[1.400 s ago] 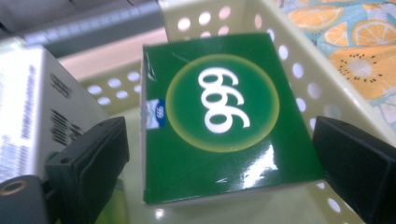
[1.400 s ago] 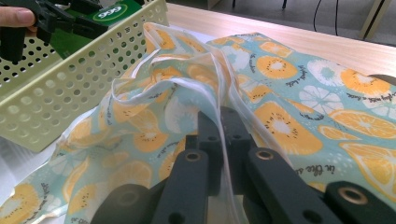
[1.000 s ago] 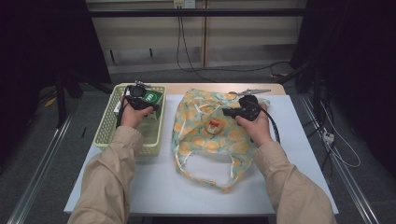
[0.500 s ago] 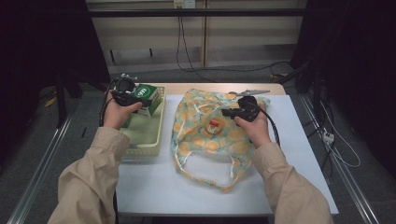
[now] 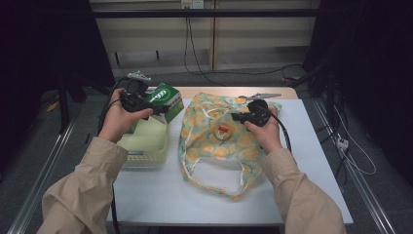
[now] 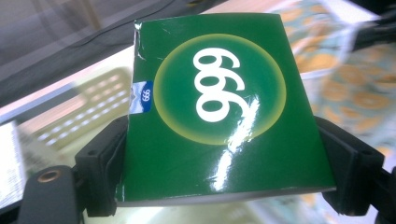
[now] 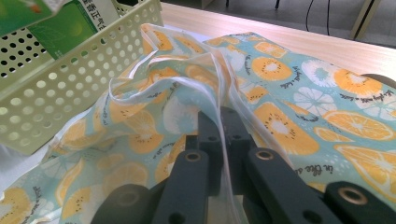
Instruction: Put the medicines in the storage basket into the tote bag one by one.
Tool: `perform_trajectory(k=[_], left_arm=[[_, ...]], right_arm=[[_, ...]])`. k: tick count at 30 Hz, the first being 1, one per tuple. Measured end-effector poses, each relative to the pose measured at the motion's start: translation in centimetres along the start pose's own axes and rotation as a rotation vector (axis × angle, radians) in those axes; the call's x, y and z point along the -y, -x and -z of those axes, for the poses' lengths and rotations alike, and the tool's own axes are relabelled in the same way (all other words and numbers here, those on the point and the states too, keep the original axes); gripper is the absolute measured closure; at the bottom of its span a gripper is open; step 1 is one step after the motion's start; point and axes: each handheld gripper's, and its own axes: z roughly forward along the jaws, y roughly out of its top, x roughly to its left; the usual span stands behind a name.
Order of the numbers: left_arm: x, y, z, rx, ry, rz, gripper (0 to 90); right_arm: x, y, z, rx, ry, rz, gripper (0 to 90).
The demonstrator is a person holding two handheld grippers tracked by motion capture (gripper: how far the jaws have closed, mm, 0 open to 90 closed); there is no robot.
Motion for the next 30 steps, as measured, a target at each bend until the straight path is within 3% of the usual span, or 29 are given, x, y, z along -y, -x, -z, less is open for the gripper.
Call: perform_trajectory(k=[8,11,13,19,22,30], left_arm=[[-1.1,4.3,-0.6,0.112,0.023,-0.099,16.3],[-1.1,5.3,-1.4,0.167,0.026,-0.095,16.3],[-1.1,6.0,-2.0,0.179,0.021,-0.102,16.3],[-1.0,8.4,-3.7,0.246,0.0,-0.144,16.3],[-0.9,9.5,-4.8,0.262,-0.019,-0.172,16.3],[-0.2,11.1,-7.4,0.289,-0.061,-0.191,16.3]], right_arm=[[-0.3,0.0,0.2,0.007,0.003,0.005,89.2],[-0.5,-0.1,0.2,0.008,0.003,0.003,89.2],[-0.6,-0.2,0.2,0.007,0.004,0.006,89.2],[-0.9,-0.1,0.6,0.007,0.011,0.009,89.2],[-1.0,0.0,0.8,0.007,0.013,0.009,89.2],[-1.4,-0.2,1.1,0.006,0.018,0.015,89.2]])
